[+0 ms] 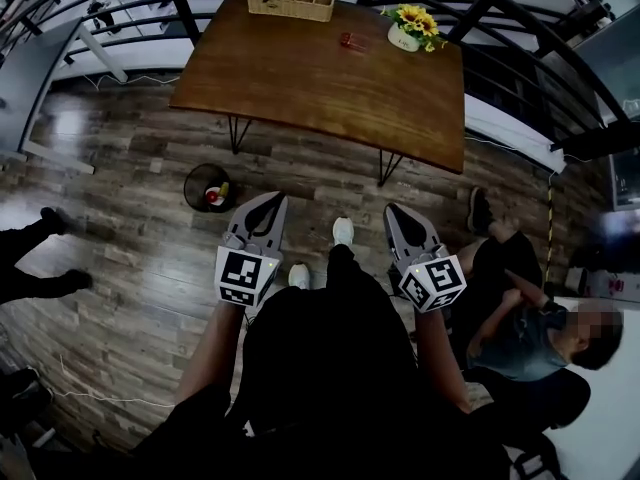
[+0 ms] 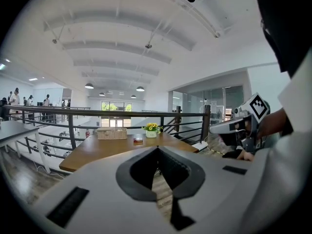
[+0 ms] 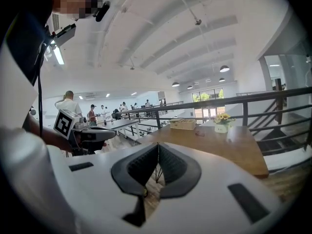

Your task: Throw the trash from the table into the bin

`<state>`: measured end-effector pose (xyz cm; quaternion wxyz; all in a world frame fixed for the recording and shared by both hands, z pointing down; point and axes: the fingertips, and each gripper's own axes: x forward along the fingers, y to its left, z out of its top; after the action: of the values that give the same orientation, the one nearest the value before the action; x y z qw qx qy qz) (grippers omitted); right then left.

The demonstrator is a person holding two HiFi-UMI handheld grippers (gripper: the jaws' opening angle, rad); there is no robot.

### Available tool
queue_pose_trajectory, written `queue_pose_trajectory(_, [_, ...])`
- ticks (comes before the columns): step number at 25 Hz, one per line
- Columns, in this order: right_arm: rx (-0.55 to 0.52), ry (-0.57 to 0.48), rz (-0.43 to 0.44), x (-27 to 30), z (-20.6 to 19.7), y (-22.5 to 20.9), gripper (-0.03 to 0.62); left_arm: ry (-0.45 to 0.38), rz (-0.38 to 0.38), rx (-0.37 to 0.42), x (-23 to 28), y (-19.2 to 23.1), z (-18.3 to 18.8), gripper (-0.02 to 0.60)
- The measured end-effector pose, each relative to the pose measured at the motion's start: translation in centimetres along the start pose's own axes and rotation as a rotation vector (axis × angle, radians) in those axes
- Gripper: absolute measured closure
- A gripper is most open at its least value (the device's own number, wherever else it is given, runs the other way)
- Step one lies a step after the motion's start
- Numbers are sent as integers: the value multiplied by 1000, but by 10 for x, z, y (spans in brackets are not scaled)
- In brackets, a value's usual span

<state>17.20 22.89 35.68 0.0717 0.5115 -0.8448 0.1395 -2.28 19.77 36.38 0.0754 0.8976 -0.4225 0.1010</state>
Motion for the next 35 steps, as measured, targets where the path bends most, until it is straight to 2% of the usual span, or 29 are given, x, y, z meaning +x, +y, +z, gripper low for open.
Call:
queue_pose_trajectory(10, [9, -12, 19, 39, 20, -66, 580, -4, 8, 26, 69, 9, 31, 569])
queue_pose_trajectory(20, [17, -32, 74, 79, 54, -135, 580, 2, 37, 47, 145, 9, 71, 569])
queue_pose_trajectory(35, [0, -10, 161, 119, 72, -217, 580, 25, 88, 62, 234, 0, 96, 569])
